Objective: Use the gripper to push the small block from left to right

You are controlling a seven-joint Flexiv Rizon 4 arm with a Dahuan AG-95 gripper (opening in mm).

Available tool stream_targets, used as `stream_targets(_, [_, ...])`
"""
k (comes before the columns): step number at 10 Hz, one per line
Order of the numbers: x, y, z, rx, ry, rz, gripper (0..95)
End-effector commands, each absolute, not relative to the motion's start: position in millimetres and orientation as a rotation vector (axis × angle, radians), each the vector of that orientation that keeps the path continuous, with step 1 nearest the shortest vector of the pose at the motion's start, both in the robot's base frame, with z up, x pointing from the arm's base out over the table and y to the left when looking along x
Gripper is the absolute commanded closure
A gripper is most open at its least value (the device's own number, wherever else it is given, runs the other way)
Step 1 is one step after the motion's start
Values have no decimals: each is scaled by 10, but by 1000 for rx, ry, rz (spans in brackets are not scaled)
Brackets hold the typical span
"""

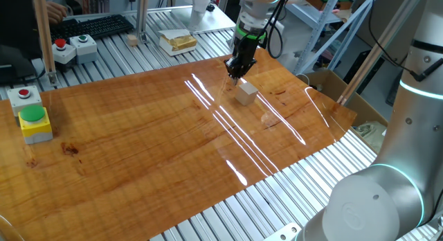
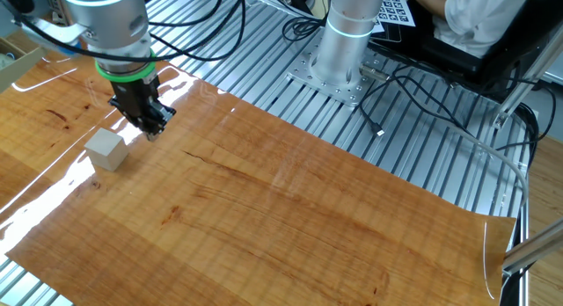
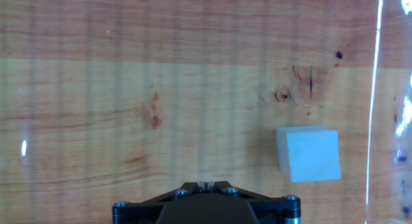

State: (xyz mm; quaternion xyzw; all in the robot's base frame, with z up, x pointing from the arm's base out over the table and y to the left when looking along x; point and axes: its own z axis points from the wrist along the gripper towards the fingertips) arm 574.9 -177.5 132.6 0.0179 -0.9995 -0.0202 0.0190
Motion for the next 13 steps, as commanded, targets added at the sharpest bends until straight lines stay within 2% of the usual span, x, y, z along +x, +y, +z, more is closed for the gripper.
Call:
stream_targets(1, [5757,-1783,1319,-9,-3101,-51,950])
stream_targets(8, [5757,-1783,1319,-355,-3040,-10,950])
stream_targets(13, [5757,-1783,1319,-321,-3043,-4,950])
